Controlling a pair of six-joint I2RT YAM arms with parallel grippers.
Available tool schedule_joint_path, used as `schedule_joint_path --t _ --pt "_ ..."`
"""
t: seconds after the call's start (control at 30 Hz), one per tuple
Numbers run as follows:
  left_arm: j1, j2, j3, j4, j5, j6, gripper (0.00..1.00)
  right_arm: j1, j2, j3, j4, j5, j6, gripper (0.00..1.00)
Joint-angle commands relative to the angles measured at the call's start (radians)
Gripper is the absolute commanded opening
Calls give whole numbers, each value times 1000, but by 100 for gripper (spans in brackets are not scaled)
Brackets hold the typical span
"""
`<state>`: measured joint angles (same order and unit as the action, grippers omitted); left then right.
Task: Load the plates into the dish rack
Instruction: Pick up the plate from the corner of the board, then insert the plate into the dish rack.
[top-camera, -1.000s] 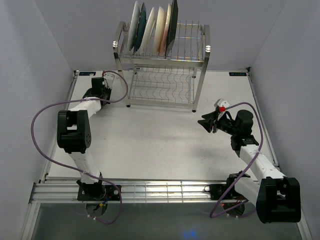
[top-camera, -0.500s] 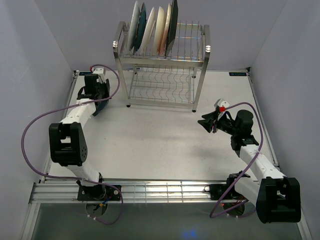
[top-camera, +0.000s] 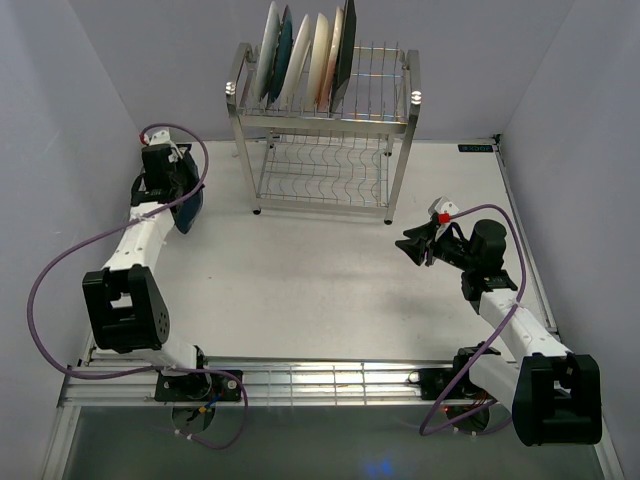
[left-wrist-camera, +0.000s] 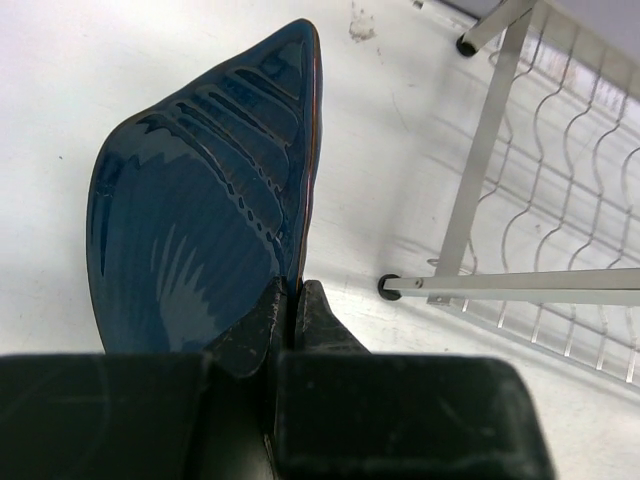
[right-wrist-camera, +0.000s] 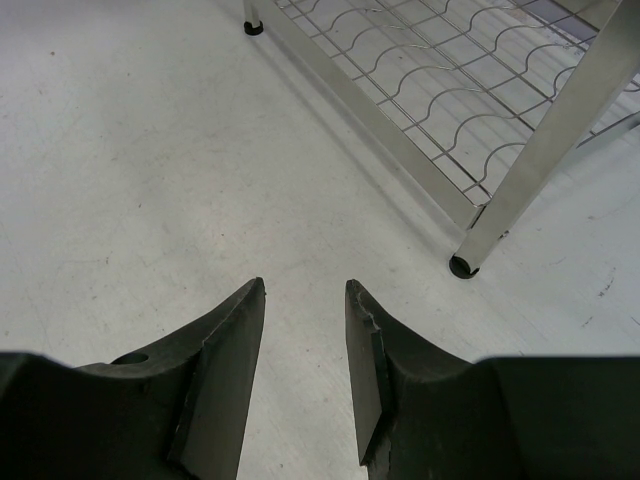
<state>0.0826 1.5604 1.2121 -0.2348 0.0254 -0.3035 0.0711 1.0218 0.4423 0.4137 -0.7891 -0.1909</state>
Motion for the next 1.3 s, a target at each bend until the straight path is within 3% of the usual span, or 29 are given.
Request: schedule_joint_path --t 0.0,0.27,0.47,0.7,0.87,1.1,1.27 --pt "8 -143 21 88 -1 -74 0 -5 3 36 13 -15 -12 44" --pt "8 -258 18 68 122 -215 0 -7 -2 38 13 -9 -10 44" --pt "9 -450 -63 144 178 -229 0 -7 -5 36 11 -9 -12 44" --pt "6 -552 -79 161 392 -292 0 -5 14 42 8 -13 -13 44" --pt "8 -652 -92 178 464 -408 0 -7 15 42 8 -15 -10 44" --pt "6 -697 -100 265 680 -540 0 -7 29 49 10 -18 -8 44" --pt "-26 -700 -121 362 739 -644 0 -5 37 52 10 -16 -10 44"
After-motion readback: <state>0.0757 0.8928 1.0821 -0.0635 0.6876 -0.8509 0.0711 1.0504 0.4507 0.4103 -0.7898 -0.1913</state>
